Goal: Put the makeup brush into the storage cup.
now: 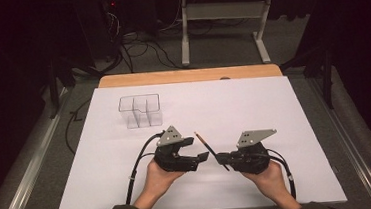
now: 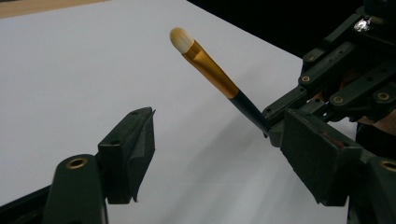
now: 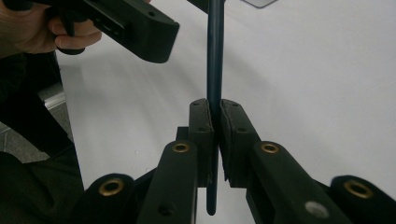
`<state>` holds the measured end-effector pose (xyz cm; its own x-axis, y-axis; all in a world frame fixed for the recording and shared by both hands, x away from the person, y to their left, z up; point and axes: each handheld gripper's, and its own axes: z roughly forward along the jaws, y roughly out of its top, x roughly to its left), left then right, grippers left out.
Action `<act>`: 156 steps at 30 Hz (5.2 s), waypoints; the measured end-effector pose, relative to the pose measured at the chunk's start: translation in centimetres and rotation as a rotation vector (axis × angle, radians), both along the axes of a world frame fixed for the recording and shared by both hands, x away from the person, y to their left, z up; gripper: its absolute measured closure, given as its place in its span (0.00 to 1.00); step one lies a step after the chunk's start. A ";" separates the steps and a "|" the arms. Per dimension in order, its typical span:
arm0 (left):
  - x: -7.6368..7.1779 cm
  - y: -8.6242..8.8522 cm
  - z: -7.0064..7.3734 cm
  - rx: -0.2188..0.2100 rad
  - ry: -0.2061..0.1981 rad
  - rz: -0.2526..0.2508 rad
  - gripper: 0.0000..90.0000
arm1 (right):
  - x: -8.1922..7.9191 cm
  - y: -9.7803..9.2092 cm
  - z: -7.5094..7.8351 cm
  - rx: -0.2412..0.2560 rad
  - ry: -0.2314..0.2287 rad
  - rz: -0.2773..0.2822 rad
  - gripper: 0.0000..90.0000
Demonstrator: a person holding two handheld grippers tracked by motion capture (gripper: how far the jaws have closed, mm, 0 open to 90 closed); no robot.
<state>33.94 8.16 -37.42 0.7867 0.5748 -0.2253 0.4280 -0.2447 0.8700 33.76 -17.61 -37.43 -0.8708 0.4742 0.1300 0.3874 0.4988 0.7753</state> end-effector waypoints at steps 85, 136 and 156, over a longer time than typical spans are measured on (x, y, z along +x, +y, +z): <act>-0.5 -0.9 0.4 -0.044 0.021 -0.106 0.92 | -0.3 2.2 -0.4 0.012 -0.007 0.045 0.85; -0.2 0.8 1.0 -0.057 -0.002 -0.046 0.92 | 1.7 -7.6 0.7 0.178 -0.060 -0.244 0.51; -0.1 1.4 1.1 -0.050 -0.010 -0.016 0.92 | 1.5 -12.1 -1.0 0.233 -0.098 -0.379 0.36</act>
<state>33.79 9.54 -36.29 0.7977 0.5507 -0.2457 0.4160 -0.2077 0.8853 35.22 -29.67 -38.40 -0.6548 0.7298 0.1965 0.4280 0.1437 0.8923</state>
